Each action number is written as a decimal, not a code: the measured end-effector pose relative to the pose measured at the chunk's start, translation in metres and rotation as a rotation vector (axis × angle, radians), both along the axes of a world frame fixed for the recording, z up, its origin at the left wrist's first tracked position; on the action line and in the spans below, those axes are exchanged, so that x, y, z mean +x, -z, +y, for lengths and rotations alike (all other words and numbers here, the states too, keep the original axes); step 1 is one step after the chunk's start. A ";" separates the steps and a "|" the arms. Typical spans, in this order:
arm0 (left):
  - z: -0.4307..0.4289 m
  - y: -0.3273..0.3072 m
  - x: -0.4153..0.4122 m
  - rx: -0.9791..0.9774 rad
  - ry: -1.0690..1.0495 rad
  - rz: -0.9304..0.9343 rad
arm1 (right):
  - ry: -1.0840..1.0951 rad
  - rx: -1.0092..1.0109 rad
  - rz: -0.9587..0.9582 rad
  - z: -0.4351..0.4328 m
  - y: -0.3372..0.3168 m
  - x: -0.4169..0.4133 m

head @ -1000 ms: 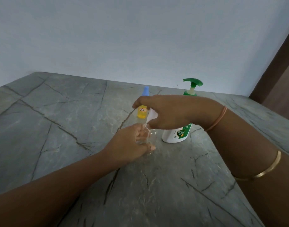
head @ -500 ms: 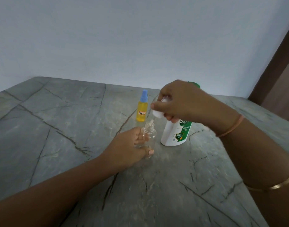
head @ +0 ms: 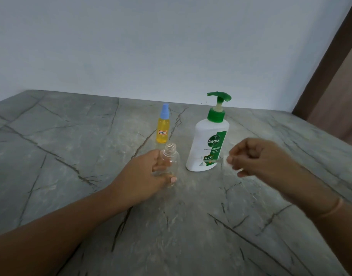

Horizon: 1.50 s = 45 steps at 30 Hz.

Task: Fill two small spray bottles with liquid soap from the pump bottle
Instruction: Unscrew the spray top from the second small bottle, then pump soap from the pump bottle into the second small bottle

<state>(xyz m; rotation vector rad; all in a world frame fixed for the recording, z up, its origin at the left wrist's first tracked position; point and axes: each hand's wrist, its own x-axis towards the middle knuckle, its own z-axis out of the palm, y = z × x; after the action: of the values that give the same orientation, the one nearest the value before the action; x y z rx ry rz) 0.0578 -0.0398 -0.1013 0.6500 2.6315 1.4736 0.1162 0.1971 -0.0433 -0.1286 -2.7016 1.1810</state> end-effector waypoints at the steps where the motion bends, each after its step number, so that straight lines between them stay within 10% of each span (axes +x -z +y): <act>1: 0.000 0.000 0.000 0.004 0.000 0.003 | -0.008 -0.012 -0.028 -0.001 0.011 -0.002; 16: 0.003 0.001 0.003 0.041 -0.033 0.034 | -0.063 0.306 0.125 -0.013 0.042 -0.022; 29: 0.024 -0.025 0.003 0.164 -0.121 0.208 | 0.088 0.273 1.013 -0.019 -0.019 -0.042; 45: 0.049 -0.063 -0.032 0.129 -0.197 0.359 | -0.017 0.404 0.985 -0.026 -0.032 -0.072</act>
<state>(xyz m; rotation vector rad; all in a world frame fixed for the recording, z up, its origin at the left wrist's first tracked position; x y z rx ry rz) 0.0256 0.0090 -0.0382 0.7487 2.9598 1.7379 0.0447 0.1709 -0.0117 0.4214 -1.9643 0.4536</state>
